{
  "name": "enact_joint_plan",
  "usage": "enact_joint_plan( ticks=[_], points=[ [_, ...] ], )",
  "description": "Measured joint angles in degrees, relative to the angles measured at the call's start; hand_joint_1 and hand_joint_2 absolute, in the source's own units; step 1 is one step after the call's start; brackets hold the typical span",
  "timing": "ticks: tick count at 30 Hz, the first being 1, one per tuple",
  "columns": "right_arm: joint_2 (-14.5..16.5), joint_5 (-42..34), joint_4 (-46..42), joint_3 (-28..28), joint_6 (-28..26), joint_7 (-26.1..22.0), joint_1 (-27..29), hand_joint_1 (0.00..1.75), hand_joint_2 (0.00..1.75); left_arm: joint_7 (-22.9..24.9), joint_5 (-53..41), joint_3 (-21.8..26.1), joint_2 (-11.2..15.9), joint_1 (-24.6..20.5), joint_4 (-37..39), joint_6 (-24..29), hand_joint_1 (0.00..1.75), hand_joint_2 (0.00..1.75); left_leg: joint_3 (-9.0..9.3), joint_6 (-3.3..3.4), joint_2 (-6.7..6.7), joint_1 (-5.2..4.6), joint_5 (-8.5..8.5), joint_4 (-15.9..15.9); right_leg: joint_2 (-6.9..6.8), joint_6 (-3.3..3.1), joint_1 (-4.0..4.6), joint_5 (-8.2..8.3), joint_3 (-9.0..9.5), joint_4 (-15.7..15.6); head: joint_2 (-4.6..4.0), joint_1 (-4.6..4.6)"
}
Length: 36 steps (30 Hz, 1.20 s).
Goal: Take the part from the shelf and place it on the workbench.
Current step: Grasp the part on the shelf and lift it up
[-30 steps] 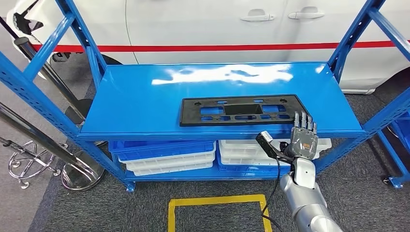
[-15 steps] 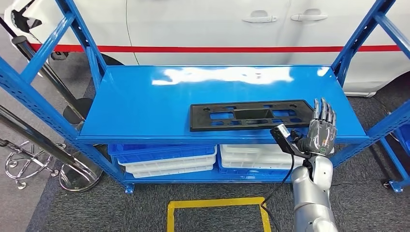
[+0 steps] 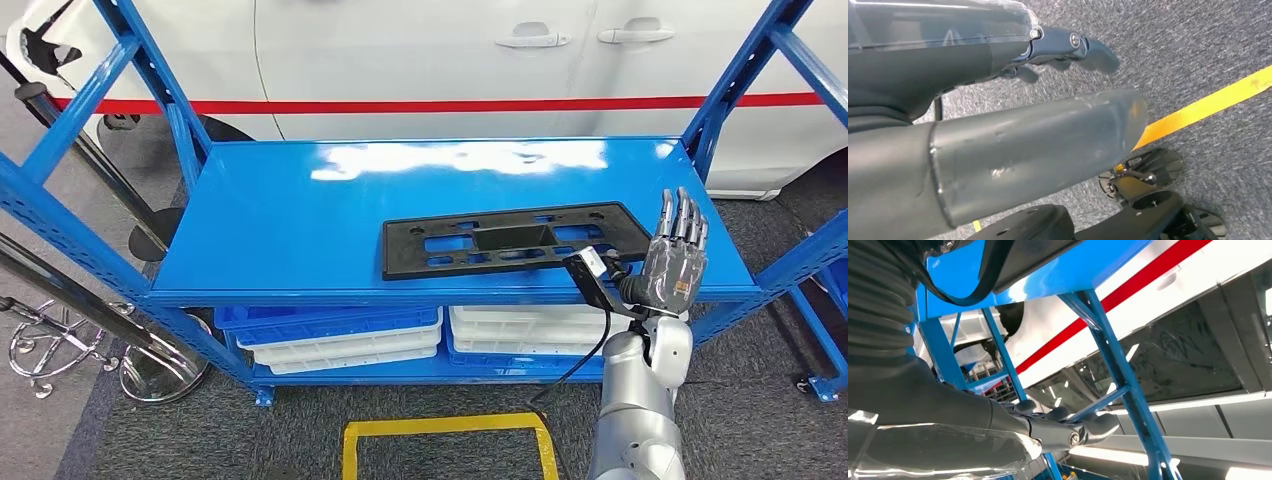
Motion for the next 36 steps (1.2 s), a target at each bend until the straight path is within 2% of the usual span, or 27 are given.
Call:
enact_joint_plan(
  ticks=[2, 4, 5, 6, 7, 9, 10, 11, 13, 15, 16, 18, 20, 21, 22, 23, 24, 26, 27, 30, 31, 33, 35, 36],
  points=[
    [0.62, -0.1, -0.37, -0.08, 0.0, -1.04, -0.14, 0.0, 1.75, -0.03, 0.03, 0.0, 0.0, 0.02, 0.0, 0.04, 0.0, 0.0, -1.49, -0.58, 0.05, 0.15, -2.31, 3.66, -0.04, -0.72, -0.19, 0.04, 0.28, -0.33, 0.0, -0.03],
    [1.62, -0.1, -0.55, -0.09, 0.0, -2.34, -0.16, 0.0, 1.75, -0.12, 0.13, 0.0, -0.02, 0.01, 0.01, 0.04, 0.0, 0.0, -5.03, -0.97, 0.07, 0.25, -5.81, 11.13, -0.06, -1.13, -0.08, -0.08, 0.36, -0.34, -0.01, -0.05],
    [2.24, -0.02, -0.58, -0.1, 0.0, -2.9, -0.04, 0.0, 1.75, -0.17, 0.19, 0.0, -0.04, 0.03, 0.01, 0.04, 0.0, 0.0, -6.75, -1.06, 0.08, 0.28, -6.85, 14.41, -0.03, -1.23, 0.02, -0.14, 0.39, -0.32, -0.01, -0.04],
    [2.88, 0.15, -0.63, -0.1, 0.0, -3.31, 0.12, 0.0, 1.75, -0.22, 0.27, 0.0, -0.06, 0.03, 0.01, 0.06, 0.0, 0.0, -7.67, -1.04, 0.08, 0.27, -6.77, 15.89, 0.0, -1.3, 0.14, -0.2, 0.46, -0.3, -0.01, -0.04],
    [3.52, 0.32, -0.75, -0.1, 0.0, -3.55, 0.29, 0.0, 1.75, -0.27, 0.36, 0.0, -0.08, 0.01, 0.01, 0.08, 0.0, 0.0, -7.5, -0.89, 0.08, 0.24, -5.5, 15.02, 0.03, -1.34, 0.25, -0.28, 0.6, -0.28, -0.01, -0.04],
    [4.81, 0.54, -1.21, -0.02, 0.0, -3.67, 0.59, 0.0, 1.75, -0.41, 0.5, 0.0, -0.09, -0.1, 0.0, 0.16, 0.0, 0.0, -4.44, -0.19, 0.08, 0.09, -1.09, 7.74, 0.06, -1.33, 0.43, -0.54, 1.04, -0.29, -0.01, -0.04],
    [5.41, 0.56, -1.47, 0.09, 0.0, -3.5, 0.69, 0.0, 1.75, -0.48, 0.53, 0.0, -0.08, -0.21, 0.0, 0.19, 0.0, 0.0, -2.69, 0.21, 0.08, -0.07, 0.5, 3.94, 0.07, -1.23, 0.56, -0.66, 1.17, -0.28, -0.01, -0.03],
    [5.97, 0.55, -1.7, 0.32, 0.0, -3.07, 0.88, 0.0, 1.75, -0.55, 0.54, 0.0, -0.08, -0.35, 0.0, 0.2, 0.0, 0.0, -1.48, 0.53, 0.08, -0.25, 1.33, 1.28, 0.06, -1.04, 0.62, -0.71, 1.19, -0.29, -0.01, -0.03],
    [6.79, 0.52, -2.04, 1.06, 0.0, -1.85, 1.53, 0.0, 1.75, -0.63, 0.55, 0.0, -0.09, -0.56, 0.0, 0.21, 0.0, 0.0, -0.78, 0.84, 0.04, -0.55, 1.32, -0.27, 0.02, -0.53, 0.65, -0.65, 1.07, -0.43, 0.0, -0.03],
    [7.27, 0.5, -2.44, 1.99, 0.0, -0.89, 2.13, 0.0, 1.75, -0.66, 0.55, -0.01, -0.2, -0.61, 0.0, 0.22, 0.0, 0.0, -0.52, 1.21, 0.05, -0.34, 1.6, -1.0, -0.01, 0.06, 0.67, -0.79, 1.14, -0.46, 0.0, -0.02],
    [7.4, 0.49, -2.62, 2.35, 0.0, -0.57, 2.21, 0.0, 1.75, -0.66, 0.56, -0.02, -0.26, -0.64, 0.0, 0.23, 0.0, 0.0, -0.27, 1.49, 0.12, -0.16, 1.81, -1.45, -0.02, 0.31, 0.69, -1.41, 0.87, 0.28, 0.0, -0.01],
    [7.46, 0.49, -2.85, 2.69, 0.0, 0.22, 2.31, 0.0, 1.75, -0.65, 0.61, -0.02, -0.37, -0.74, 0.0, 0.26, 0.0, 0.0, 0.1, 1.98, 0.26, 0.09, 2.08, -2.06, -0.03, 0.71, 0.56, -4.41, -1.4, 5.38, -0.01, 0.01],
    [7.39, 0.25, -2.84, 2.62, 0.0, 0.88, 2.65, 0.0, 1.75, -0.57, 0.67, -0.02, -0.36, -0.81, 0.0, 0.29, 0.0, 0.0, 0.13, 2.2, 0.28, 0.09, 2.02, -2.07, -0.03, 1.08, 0.32, -7.54, -5.16, 12.78, -0.01, 0.02],
    [7.32, -0.15, -2.79, 2.43, 0.0, 0.83, 2.8, 0.0, 1.75, -0.49, 0.7, -0.02, -0.37, -0.78, 0.0, 0.3, 0.0, 0.0, 0.15, 2.2, 0.26, 0.08, 1.95, -2.02, -0.04, 1.24, 0.19, -7.83, -6.33, 14.83, -0.01, 0.02],
    [7.22, -0.84, -2.75, 2.02, 0.0, 0.35, 2.79, 0.0, 1.75, -0.43, 0.74, -0.02, -0.37, -0.73, 0.01, 0.31, 0.0, 0.0, 0.19, 2.14, 0.22, 0.09, 1.85, -1.92, -0.06, 1.36, 0.06, -6.93, -6.48, 14.72, -0.01, 0.02],
    [7.11, -1.73, -2.7, 1.39, 0.0, -0.63, 2.59, 0.0, 1.75, -0.39, 0.79, -0.02, -0.38, -0.67, 0.01, 0.32, 0.0, 0.0, 0.27, 2.03, 0.18, 0.1, 1.69, -1.75, -0.09, 1.41, -0.07, -5.01, -5.47, 12.32, -0.02, 0.02],
    [7.03, -2.66, -2.68, 0.59, 0.0, -1.89, 2.25, 0.0, 1.75, -0.36, 0.83, -0.02, -0.42, -0.62, 0.01, 0.33, 0.0, 0.0, 0.35, 1.85, 0.13, 0.12, 1.45, -1.5, -0.13, 1.38, -0.18, -2.71, -3.67, 8.34, -0.02, 0.02],
    [6.92, -4.56, -2.61, -1.18, 0.0, -4.61, 1.39, 0.0, 1.75, -0.38, 1.02, -0.02, -0.48, -0.62, 0.01, 0.34, 0.0, 0.0, 0.22, 1.31, 0.06, -0.06, 0.93, -0.85, -0.12, 1.1, -0.05, -0.09, -0.58, 1.67, -0.01, 0.01],
    [6.9, -5.54, -2.54, -2.03, 0.0, -5.73, 1.06, 0.0, 1.75, -0.42, 1.11, -0.02, -0.5, -0.64, 0.0, 0.37, 0.0, 0.0, 0.12, 1.02, 0.05, -0.15, 0.77, -0.62, -0.08, 0.91, 0.08, 0.16, 0.06, 0.18, -0.01, -0.01],
    [6.89, -10.47, -2.51, -4.12, 0.0, -7.49, 0.5, 0.0, 1.75, -0.64, 1.43, -0.02, -0.47, -0.57, 0.0, 0.59, 0.0, 0.0, 0.05, 0.13, 0.06, -0.06, 0.49, -0.44, 0.02, 0.08, 0.16, 0.07, 0.19, -0.29, -0.01, -0.01],
    [6.92, -12.65, -2.77, -4.32, 0.0, -7.59, 0.45, 0.0, 1.75, -0.78, 1.57, -0.02, -0.46, -0.51, 0.0, 0.69, 0.0, 0.0, -0.2, -0.21, 0.07, 0.03, -0.1, 0.24, -0.01, -0.3, 0.05, 0.15, 0.31, -0.48, -0.01, -0.01],
    [7.11, -16.84, -3.91, -3.63, 0.0, -7.65, 0.82, 0.0, 1.75, -1.08, 1.88, -0.02, -0.43, -0.41, 0.0, 0.85, 0.0, 0.0, -2.22, -0.85, 0.11, 0.2, -2.87, 4.84, -0.13, -0.91, -0.16, 0.25, 0.51, -0.79, -0.02, -0.02],
    [7.44, -20.13, -5.49, -2.3, 0.01, -7.66, 1.75, 0.0, 1.75, -1.25, 2.2, -0.02, -0.42, -0.19, 0.0, 0.9, 0.0, 0.0, -5.86, -1.27, 0.11, 0.28, -6.2, 12.49, -0.21, -1.17, -0.12, 0.17, 0.53, -0.78, -0.02, -0.02],
    [7.6, -21.25, -6.24, -1.68, 0.02, -7.66, 2.34, 0.0, 1.75, -1.28, 2.35, -0.01, -0.4, -0.01, 0.0, 0.91, 0.0, 0.0, -7.2, -1.36, 0.12, 0.3, -6.8, 15.1, -0.21, -1.21, -0.08, 0.11, 0.57, -0.76, -0.01, -0.02]
  ],
)
